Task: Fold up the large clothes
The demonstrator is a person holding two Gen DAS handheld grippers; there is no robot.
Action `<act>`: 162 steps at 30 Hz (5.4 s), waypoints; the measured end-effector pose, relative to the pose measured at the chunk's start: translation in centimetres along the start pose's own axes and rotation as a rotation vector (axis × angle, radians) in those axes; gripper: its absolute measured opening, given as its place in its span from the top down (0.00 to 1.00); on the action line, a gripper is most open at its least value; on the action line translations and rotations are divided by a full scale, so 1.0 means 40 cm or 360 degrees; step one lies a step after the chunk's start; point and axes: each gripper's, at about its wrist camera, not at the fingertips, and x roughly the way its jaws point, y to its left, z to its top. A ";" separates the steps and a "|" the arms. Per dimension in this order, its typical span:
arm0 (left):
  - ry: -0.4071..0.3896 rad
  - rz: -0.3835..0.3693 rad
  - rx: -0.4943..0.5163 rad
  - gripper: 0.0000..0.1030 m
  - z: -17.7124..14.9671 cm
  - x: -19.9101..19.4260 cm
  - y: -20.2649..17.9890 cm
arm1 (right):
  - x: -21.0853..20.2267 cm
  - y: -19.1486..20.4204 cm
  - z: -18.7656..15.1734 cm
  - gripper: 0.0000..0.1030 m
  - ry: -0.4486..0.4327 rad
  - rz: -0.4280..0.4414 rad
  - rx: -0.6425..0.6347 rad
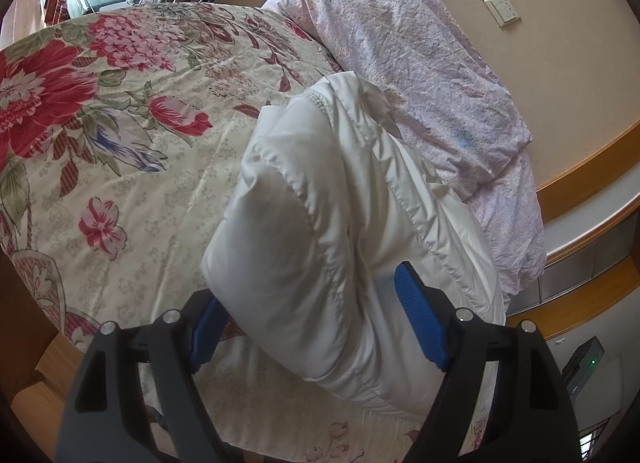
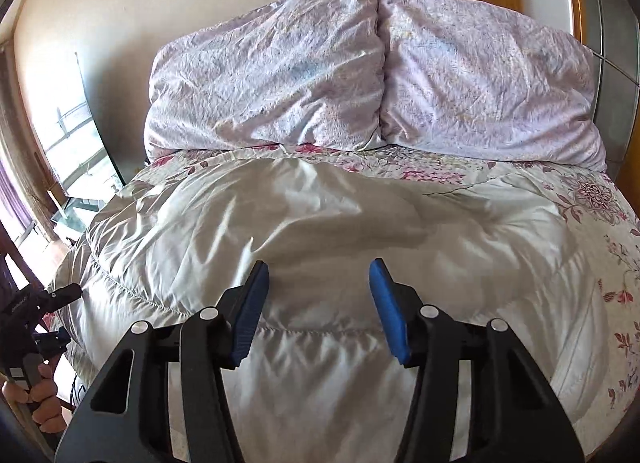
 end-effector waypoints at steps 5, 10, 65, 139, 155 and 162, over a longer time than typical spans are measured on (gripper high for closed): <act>0.0008 0.0012 0.0012 0.23 0.002 0.012 0.003 | 0.016 0.004 -0.018 0.48 0.0018 -0.0029 0.0018; 0.0013 0.0025 0.0050 0.23 0.010 0.024 -0.006 | 0.042 0.009 -0.034 0.48 0.0061 -0.0047 0.0017; -0.0285 0.0098 0.0833 0.61 0.029 -0.026 -0.411 | 0.138 0.026 -0.110 0.46 0.0180 -0.0085 -0.0040; 0.0302 -0.0341 0.1804 0.47 -0.629 0.315 -0.957 | -0.179 -0.419 -0.312 0.46 -0.0229 -0.0144 0.0237; 0.0470 -0.0320 0.1922 0.36 -0.730 0.393 -0.993 | -0.200 -0.423 -0.345 0.46 -0.0326 -0.0155 0.0356; 0.0535 -0.0400 0.1815 0.22 -0.689 0.367 -1.011 | -0.205 -0.420 -0.349 0.45 -0.0323 -0.0148 0.0395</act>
